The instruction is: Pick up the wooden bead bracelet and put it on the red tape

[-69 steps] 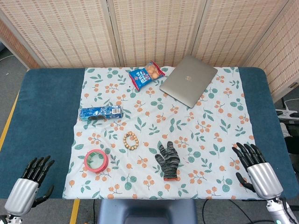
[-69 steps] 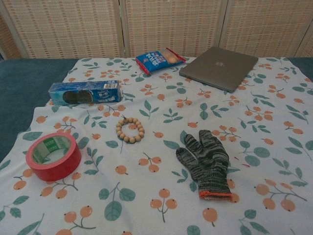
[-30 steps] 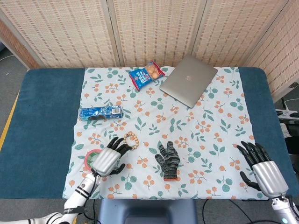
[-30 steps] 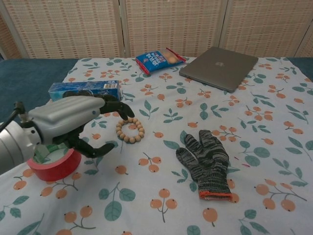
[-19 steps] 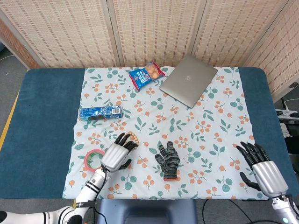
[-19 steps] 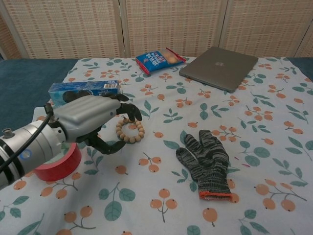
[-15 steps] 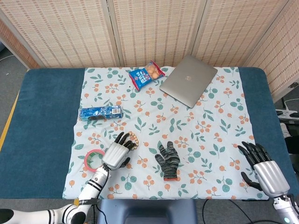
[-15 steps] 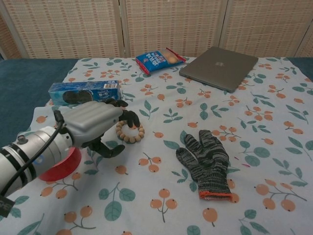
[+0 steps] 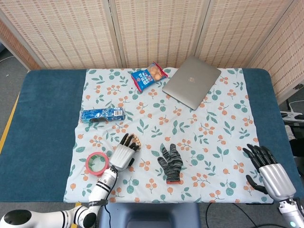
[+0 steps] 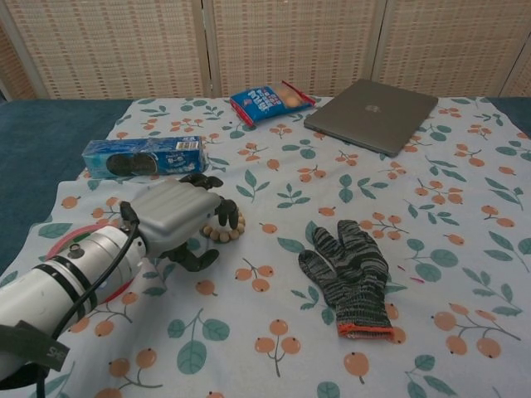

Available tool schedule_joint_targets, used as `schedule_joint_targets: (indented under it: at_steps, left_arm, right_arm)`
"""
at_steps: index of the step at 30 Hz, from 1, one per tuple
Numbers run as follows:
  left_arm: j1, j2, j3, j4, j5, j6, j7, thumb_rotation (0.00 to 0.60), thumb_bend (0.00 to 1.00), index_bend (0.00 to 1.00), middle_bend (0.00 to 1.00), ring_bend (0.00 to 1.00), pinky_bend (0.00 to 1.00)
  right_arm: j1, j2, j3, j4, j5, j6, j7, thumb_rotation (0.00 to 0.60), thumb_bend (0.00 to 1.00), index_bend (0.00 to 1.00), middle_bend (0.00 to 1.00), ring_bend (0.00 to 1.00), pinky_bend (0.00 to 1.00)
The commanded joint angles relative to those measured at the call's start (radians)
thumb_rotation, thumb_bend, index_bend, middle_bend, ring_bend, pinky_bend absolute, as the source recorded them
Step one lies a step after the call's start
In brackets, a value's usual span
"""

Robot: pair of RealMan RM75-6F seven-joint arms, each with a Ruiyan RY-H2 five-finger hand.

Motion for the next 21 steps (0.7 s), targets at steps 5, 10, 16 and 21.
schedule_joint_targets:
  at_steps: [5, 10, 16, 21]
  left_arm:
    - [-0.008, -0.028, 0.005, 0.067, -0.025, -0.003, 0.013, 0.6, 0.42, 0.37, 0.35, 0.07, 0.0]
    - [-0.012, -0.038, 0.007, 0.089, -0.029, -0.003, 0.009, 0.6, 0.42, 0.38, 0.36, 0.08, 0.0]
    - [-0.015, -0.061, 0.017, 0.132, -0.002, 0.027, 0.002, 0.6, 0.43, 0.53, 0.52, 0.19, 0.01]
    - [-0.011, -0.086, 0.025, 0.189, 0.042, 0.078, -0.014, 0.6, 0.47, 0.65, 0.66, 0.3, 0.03]
  right_arm:
    - [-0.003, 0.003, -0.001, -0.001, -0.005, 0.008, 0.003, 0.582, 0.3, 0.0, 0.0, 0.0, 0.0]
    - [-0.003, 0.003, -0.001, -0.001, -0.005, 0.006, 0.002, 0.584, 0.3, 0.0, 0.0, 0.0, 0.0]
    - [-0.003, 0.004, -0.001, -0.001, -0.004, 0.004, 0.002, 0.583, 0.3, 0.0, 0.0, 0.0, 0.0]
    - [-0.004, 0.005, -0.001, -0.001, -0.005, 0.007, 0.003, 0.583, 0.3, 0.0, 0.0, 0.0, 0.0]
